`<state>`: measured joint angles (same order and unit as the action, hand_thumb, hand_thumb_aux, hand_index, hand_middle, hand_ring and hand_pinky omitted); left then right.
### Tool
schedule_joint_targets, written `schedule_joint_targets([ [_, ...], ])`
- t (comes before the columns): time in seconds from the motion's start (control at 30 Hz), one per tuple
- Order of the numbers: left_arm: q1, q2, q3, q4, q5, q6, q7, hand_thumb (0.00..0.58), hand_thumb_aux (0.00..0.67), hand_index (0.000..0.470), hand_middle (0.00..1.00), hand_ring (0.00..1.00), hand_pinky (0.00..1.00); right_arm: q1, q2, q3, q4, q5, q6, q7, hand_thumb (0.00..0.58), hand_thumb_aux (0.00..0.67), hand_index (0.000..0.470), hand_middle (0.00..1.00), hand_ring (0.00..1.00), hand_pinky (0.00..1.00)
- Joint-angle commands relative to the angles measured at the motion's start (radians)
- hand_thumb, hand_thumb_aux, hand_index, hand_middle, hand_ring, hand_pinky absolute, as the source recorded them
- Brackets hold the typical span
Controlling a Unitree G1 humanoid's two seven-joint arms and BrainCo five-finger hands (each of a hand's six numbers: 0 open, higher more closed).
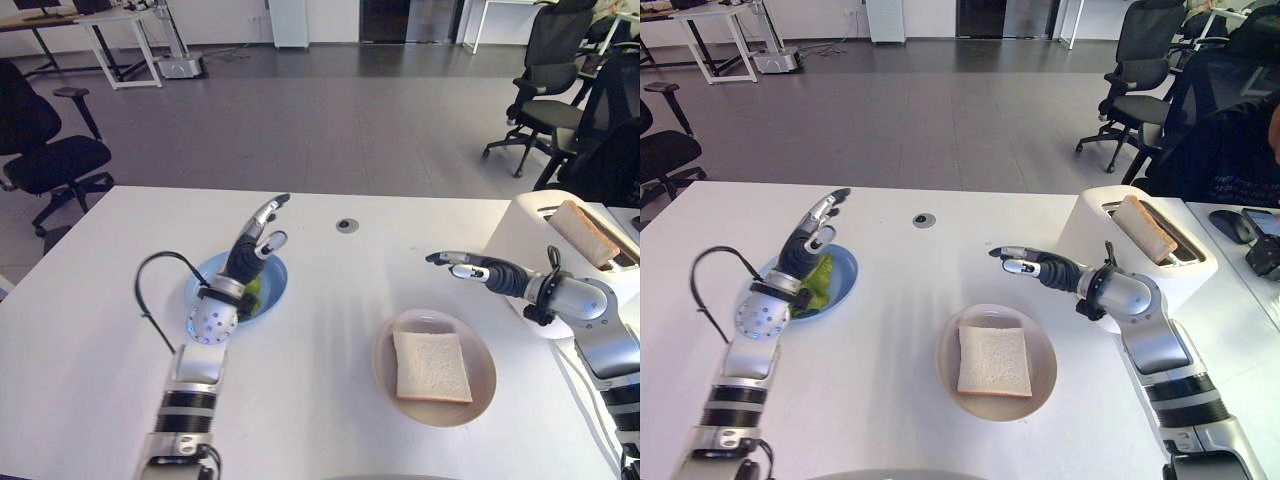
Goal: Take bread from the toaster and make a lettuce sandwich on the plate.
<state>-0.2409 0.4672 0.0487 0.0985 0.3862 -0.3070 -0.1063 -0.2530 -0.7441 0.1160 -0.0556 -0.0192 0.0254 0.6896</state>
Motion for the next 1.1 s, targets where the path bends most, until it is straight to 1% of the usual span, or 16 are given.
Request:
schedule_joint_targets([
  [0.03, 0.003, 0.180, -0.048, 0.021, 0.334, 0.096, 0.089, 0.000, 0.000, 0.000, 0.00, 0.00, 0.00, -0.010, 0.015, 0.000, -0.003, -0.015, -0.005, 0.002, 0.000, 0.000, 0.000, 0.00, 0.00, 0.00],
  [0.13, 0.021, 0.253, -0.089, 0.035, 0.513, 0.183, 0.134, 0.000, 0.000, 0.000, 0.00, 0.00, 0.00, -0.023, 0.026, -0.004, -0.004, -0.019, -0.018, -0.009, 0.000, 0.000, 0.000, 0.00, 0.00, 0.00],
  [0.2, 0.016, 0.271, -0.112, 0.064, 0.561, 0.225, 0.137, 0.000, 0.000, 0.000, 0.00, 0.00, 0.00, -0.029, 0.032, -0.017, -0.009, -0.018, -0.025, -0.022, 0.000, 0.000, 0.000, 0.00, 0.00, 0.00],
  [0.27, 0.016, 0.277, -0.137, 0.105, 0.594, 0.283, 0.099, 0.000, 0.000, 0.000, 0.00, 0.00, 0.00, -0.031, 0.036, -0.024, -0.016, -0.017, -0.027, -0.026, 0.000, 0.000, 0.000, 0.00, 0.00, 0.00],
  [0.33, 0.020, 0.274, -0.169, 0.156, 0.609, 0.337, 0.050, 0.000, 0.000, 0.000, 0.00, 0.00, 0.00, -0.030, 0.038, -0.025, -0.023, -0.016, -0.029, -0.026, 0.000, 0.000, 0.000, 0.00, 0.00, 0.00],
  [0.4, 0.010, 0.264, -0.199, 0.234, 0.600, 0.359, 0.025, 0.000, 0.000, 0.000, 0.00, 0.00, 0.00, -0.028, 0.039, -0.024, -0.028, -0.015, -0.031, -0.024, 0.000, 0.000, 0.000, 0.00, 0.00, 0.00],
  [0.57, -0.015, 0.230, -0.275, 0.364, 0.573, 0.373, -0.003, 0.000, 0.000, 0.000, 0.00, 0.00, 0.00, -0.023, 0.041, -0.024, -0.039, -0.014, -0.035, -0.020, 0.000, 0.000, 0.000, 0.00, 0.00, 0.00],
  [0.6, -0.020, 0.223, -0.282, 0.388, 0.553, 0.359, -0.002, 0.466, 0.373, 0.262, 0.00, 0.00, 0.00, -0.023, 0.041, -0.023, -0.040, -0.014, -0.036, -0.020, 0.000, 0.000, 0.000, 0.00, 0.00, 0.00],
  [0.63, -0.026, 0.217, -0.286, 0.409, 0.533, 0.351, -0.007, 0.580, 0.670, 0.470, 0.00, 0.00, 0.00, -0.025, 0.043, -0.023, -0.039, -0.013, -0.038, -0.020, 0.000, 0.000, 0.000, 0.00, 0.00, 0.00],
  [0.73, -0.031, 0.209, -0.295, 0.403, 0.494, 0.327, 0.017, 0.580, 0.670, 0.470, 0.00, 0.00, 0.00, -0.031, 0.046, -0.023, -0.038, -0.013, -0.038, -0.022, 0.000, 0.000, 0.000, 0.00, 0.00, 0.00],
  [0.93, -0.045, 0.215, -0.302, 0.338, 0.492, 0.277, 0.166, 0.580, 0.670, 0.470, 0.00, 0.00, 0.00, -0.042, 0.053, -0.011, -0.013, -0.033, -0.037, -0.025, 0.000, 0.000, 0.000, 0.00, 0.00, 0.00],
  [1.1, -0.039, 0.238, -0.282, 0.194, 0.493, 0.237, 0.239, 0.580, 0.670, 0.470, 0.00, 0.00, 0.00, -0.043, 0.061, -0.006, -0.002, -0.045, -0.036, -0.024, 0.000, 0.000, 0.000, 0.00, 0.00, 0.00],
])
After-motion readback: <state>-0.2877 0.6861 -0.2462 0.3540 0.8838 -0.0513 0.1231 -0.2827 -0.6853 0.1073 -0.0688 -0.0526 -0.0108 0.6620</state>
